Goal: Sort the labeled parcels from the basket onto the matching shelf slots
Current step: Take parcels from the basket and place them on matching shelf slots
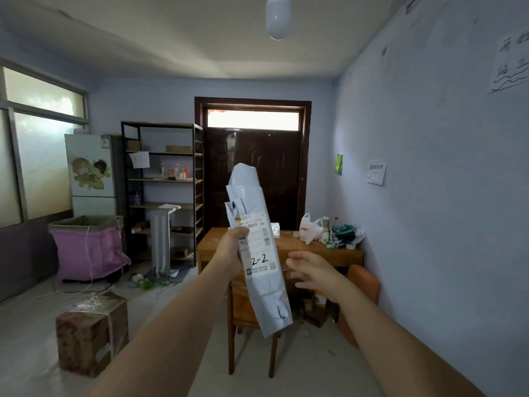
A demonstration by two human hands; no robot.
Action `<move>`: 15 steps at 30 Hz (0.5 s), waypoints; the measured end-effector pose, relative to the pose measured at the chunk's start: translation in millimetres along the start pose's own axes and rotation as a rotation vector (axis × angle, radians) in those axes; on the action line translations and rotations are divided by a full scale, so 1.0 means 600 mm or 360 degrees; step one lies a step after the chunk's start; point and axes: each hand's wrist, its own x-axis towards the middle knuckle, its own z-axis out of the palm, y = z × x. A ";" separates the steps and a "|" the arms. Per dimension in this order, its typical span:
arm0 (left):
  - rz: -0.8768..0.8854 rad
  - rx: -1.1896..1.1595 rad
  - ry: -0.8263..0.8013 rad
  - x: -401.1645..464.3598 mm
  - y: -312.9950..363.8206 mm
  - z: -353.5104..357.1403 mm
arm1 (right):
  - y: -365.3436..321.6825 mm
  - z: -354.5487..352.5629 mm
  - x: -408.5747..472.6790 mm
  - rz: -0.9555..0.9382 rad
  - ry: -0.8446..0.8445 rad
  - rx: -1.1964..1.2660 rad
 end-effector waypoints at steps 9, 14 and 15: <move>-0.0103 0.0159 -0.0127 -0.013 -0.012 0.034 | -0.011 0.032 0.007 -0.0193 -0.0093 -0.0043; -0.0118 0.0186 -0.0152 -0.019 -0.018 0.041 | -0.004 0.020 0.001 -0.0164 -0.0102 0.0023; -0.0118 0.0198 -0.0147 -0.019 -0.020 0.044 | -0.003 0.018 0.000 -0.0160 -0.0101 0.0022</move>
